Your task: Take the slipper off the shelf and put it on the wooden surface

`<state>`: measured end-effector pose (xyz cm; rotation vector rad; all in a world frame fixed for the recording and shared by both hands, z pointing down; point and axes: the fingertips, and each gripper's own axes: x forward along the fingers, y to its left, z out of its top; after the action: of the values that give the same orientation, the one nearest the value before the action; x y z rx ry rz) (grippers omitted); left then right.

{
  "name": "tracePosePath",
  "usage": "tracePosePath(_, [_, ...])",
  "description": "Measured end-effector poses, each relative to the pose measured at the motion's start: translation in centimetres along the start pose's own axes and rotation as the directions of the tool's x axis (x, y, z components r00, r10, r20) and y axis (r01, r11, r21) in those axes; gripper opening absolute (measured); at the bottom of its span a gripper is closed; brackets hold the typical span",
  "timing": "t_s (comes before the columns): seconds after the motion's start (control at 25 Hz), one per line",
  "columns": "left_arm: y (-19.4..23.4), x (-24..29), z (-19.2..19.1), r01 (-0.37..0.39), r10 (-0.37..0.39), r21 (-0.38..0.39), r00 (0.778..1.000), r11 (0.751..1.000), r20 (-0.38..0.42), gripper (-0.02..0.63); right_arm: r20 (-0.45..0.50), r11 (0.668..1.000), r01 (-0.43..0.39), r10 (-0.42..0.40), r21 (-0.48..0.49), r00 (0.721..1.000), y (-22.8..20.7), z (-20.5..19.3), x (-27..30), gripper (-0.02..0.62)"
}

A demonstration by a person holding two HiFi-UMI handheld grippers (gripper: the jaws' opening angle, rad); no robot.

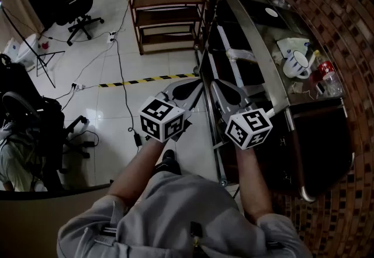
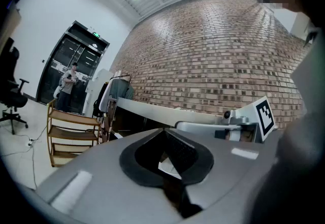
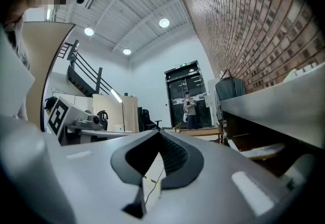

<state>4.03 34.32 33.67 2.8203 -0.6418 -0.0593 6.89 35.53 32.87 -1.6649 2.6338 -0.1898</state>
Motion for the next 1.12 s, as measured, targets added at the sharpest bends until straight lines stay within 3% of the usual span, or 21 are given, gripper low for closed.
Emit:
tracePosePath(0.64, [15.3,3.2,5.4,0.037,-0.038,-0.023,0.999,0.999,-0.010,-0.008,0.019,0.998,0.062,-0.062,-0.012,0.998,-3.5,3.8,15.4,-0.002])
tracePosePath(0.92, [19.1,5.0,5.5,0.028,-0.028,-0.034,0.999,0.999,-0.022,-0.008,0.001,0.998,0.065,-0.065,0.005,0.998,-5.8,2.9,18.8,-0.002])
tracePosePath(1.12, [20.2,8.6,5.4,0.032,-0.032,0.000,0.999,0.999,-0.022,-0.008,0.022,0.998,0.054,-0.054,0.016,0.998,-9.5,2.5,20.1,-0.002])
